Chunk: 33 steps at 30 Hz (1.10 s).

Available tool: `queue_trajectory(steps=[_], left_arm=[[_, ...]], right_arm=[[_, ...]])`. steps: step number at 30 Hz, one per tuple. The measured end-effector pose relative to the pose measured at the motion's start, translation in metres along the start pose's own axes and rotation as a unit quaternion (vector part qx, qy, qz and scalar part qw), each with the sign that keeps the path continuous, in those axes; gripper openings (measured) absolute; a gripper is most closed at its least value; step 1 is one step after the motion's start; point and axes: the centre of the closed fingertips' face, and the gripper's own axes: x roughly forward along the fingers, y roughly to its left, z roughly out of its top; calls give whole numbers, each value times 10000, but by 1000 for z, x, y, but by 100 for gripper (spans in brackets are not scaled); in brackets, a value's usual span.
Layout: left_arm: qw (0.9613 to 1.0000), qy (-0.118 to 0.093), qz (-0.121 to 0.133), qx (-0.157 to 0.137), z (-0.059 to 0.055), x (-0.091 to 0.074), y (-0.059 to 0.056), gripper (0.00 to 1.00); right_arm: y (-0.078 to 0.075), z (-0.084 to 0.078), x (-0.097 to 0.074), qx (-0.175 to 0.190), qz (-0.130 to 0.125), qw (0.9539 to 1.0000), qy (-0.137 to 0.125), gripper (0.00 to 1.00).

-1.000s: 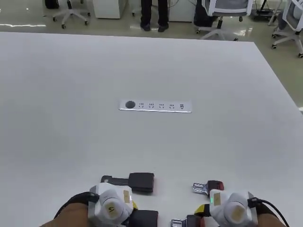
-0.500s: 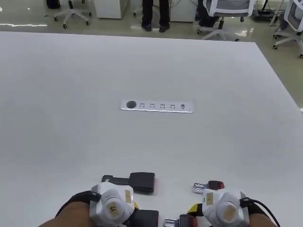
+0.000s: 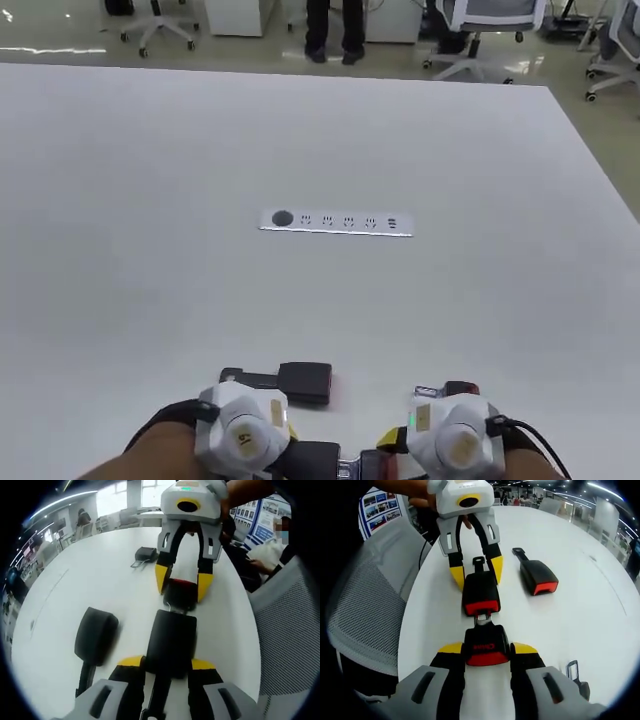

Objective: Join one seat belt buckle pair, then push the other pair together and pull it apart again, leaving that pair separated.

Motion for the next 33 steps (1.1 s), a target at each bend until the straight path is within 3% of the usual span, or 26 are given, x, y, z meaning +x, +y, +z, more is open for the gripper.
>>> queue_trajectory(steps=[13, 30, 31, 32, 33], left_arm=[[9999, -117, -32, 42, 6, -4, -3, 33], [9998, -166, -75, 102, 3, -3, 0, 33], [9998, -93, -73, 154, 1, -4, 0, 33], [9998, -132, -79, 133, 2, -4, 0, 33], [9997, -135, -86, 165, 2, -5, 0, 33]], right_arm=[[-3, 4, 6, -24, -41, 10000, -65, 32], [1, 18, 17, 66, -153, 9997, -186, 32], [5, 16, 18, 30, -11, 10000, -77, 32], [0, 18, 19, 44, -142, 9997, -176, 32], [0, 17, 19, 39, -114, 9998, -174, 32]])
